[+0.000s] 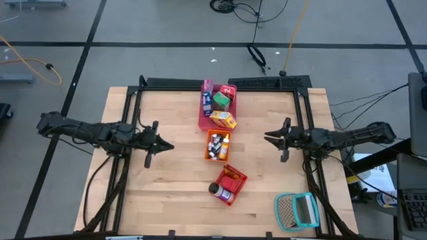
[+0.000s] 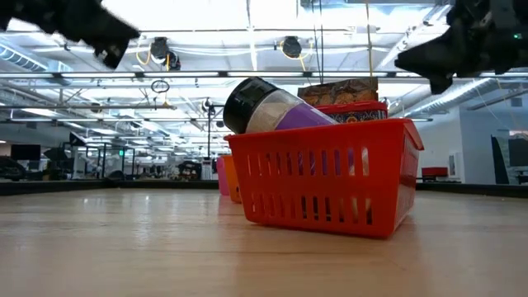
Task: Pick & Place Kitchen Items
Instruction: Return to Home Position
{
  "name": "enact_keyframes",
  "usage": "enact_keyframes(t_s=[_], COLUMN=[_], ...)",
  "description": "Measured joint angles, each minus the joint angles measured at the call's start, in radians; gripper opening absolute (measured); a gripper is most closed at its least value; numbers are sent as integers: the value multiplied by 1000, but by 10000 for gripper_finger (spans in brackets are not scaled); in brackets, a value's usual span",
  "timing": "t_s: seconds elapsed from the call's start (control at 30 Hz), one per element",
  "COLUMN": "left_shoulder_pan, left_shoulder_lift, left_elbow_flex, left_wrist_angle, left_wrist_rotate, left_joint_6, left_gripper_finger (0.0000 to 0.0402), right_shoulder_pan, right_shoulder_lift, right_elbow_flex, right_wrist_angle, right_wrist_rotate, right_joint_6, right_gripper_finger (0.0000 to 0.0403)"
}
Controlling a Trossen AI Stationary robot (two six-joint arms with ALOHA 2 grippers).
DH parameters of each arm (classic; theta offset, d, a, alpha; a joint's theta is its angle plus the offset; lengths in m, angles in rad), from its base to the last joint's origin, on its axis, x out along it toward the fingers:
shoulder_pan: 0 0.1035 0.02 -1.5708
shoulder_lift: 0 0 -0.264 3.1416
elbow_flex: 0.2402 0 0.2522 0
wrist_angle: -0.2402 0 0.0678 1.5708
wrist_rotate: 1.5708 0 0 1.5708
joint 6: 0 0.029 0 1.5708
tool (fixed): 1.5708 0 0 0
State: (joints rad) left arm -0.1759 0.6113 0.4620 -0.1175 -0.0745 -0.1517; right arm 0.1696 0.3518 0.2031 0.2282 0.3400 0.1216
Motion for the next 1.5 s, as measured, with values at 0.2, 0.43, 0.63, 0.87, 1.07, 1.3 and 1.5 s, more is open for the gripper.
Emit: enact_keyframes(t_s=[0.2,0.43,0.63,0.87,1.07,1.3,1.5], left_shoulder_pan=[-49,-99,-137,-159,-161,-160,-160], left_shoulder_lift=[-155,-327,-445,-489,-465,-435,-435], left_elbow_flex=[-151,-274,-369,-426,-438,-439,-444], left_wrist_angle=[16,19,18,106,138,136,173], left_wrist_rotate=[-72,-134,-145,-189,-188,-189,-189], left_joint_6=[-8,-12,-23,53,42,109,110], left_gripper_finger=[17,17,17,17,17,17,17], right_shoulder_pan=[0,0,0,0,0,0,0], right_shoulder_lift=[-179,-336,-348,-349,-349,-349,-348], right_elbow_flex=[-21,-21,-17,-18,-19,-19,-19], right_wrist_angle=[-172,-328,-403,-428,-413,-418,-448], right_wrist_rotate=[0,1,0,-2,-3,-3,-2], right_joint_6=[-3,-3,-3,-3,-33,-84,-81], right_gripper_finger=[75,75,75,75,75,75,75])
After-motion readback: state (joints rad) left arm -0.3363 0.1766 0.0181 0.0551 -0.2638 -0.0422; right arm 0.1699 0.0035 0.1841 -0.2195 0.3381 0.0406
